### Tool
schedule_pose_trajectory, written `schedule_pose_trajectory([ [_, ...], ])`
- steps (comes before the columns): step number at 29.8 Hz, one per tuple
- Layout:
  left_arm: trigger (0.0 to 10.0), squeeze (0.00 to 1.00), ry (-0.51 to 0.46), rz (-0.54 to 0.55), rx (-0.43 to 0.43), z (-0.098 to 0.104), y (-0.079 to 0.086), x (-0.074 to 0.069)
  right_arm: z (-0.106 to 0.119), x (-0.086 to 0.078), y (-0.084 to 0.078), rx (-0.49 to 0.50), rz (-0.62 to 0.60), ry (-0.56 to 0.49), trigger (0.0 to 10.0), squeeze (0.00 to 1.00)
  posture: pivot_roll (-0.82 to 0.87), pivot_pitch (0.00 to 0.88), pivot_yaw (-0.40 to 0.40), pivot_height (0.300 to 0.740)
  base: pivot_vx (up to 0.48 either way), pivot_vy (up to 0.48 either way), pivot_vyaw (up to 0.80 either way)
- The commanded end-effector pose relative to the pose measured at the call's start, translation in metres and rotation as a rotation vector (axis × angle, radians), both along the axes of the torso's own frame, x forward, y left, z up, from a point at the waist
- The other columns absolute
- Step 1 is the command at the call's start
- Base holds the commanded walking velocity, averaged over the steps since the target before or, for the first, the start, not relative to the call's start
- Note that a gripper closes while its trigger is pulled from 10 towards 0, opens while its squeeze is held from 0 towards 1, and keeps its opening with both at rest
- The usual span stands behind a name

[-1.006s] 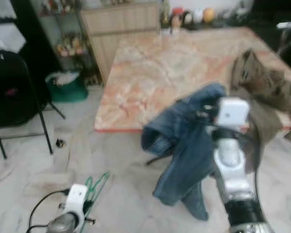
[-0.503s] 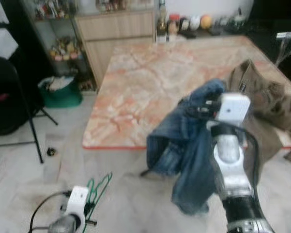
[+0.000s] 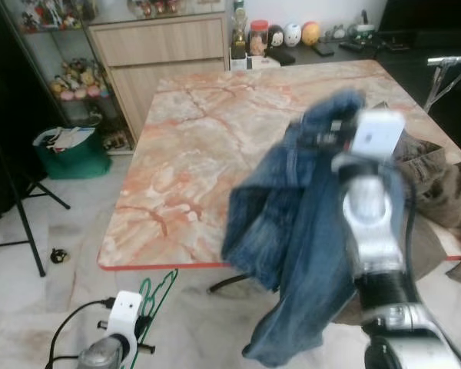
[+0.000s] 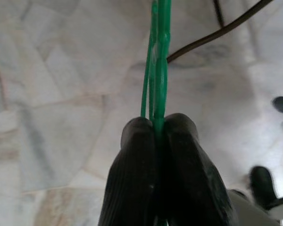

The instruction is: Hang hanger

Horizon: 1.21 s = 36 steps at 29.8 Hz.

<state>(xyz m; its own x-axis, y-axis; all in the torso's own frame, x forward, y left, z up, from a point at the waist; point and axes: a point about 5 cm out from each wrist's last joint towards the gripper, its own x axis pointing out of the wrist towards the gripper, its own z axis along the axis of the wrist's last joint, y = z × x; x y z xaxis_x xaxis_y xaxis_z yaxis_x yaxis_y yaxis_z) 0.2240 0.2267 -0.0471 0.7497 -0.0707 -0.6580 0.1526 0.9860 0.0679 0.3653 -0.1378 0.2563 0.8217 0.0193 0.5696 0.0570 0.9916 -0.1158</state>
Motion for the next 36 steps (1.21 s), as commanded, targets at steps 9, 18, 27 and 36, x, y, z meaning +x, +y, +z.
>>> schedule_pose_trajectory([
  [9, 10.0, 0.00, 0.012, 0.015, 0.001, -0.001, 0.001, -0.001, 0.050, 0.015, -0.008, -0.052, -0.004, -0.137, 10.0, 0.00, 0.07, 0.000, 0.065, 0.740, 0.317, 0.000, 0.00],
  [18, 10.0, 0.00, 0.026, 0.017, 0.009, -0.004, 0.001, -0.005, 0.069, 0.026, -0.024, -0.088, -0.039, -0.153, 10.0, 0.00, 0.06, 0.000, 0.067, 0.740, 0.319, 0.000, 0.00],
  [27, 10.0, 0.00, 0.034, 0.014, 0.022, -0.003, 0.003, -0.005, 0.072, 0.035, -0.029, -0.111, -0.037, -0.099, 10.0, 0.00, 0.07, 0.000, 0.068, 0.740, 0.319, 0.000, 0.00],
  [36, 10.0, 0.00, 0.033, 0.016, -0.005, -0.005, 0.001, -0.006, -0.001, 0.040, -0.020, -0.164, 0.016, 0.145, 10.0, 0.00, 0.08, 0.000, 0.067, 0.740, 0.137, 0.000, 0.00],
])
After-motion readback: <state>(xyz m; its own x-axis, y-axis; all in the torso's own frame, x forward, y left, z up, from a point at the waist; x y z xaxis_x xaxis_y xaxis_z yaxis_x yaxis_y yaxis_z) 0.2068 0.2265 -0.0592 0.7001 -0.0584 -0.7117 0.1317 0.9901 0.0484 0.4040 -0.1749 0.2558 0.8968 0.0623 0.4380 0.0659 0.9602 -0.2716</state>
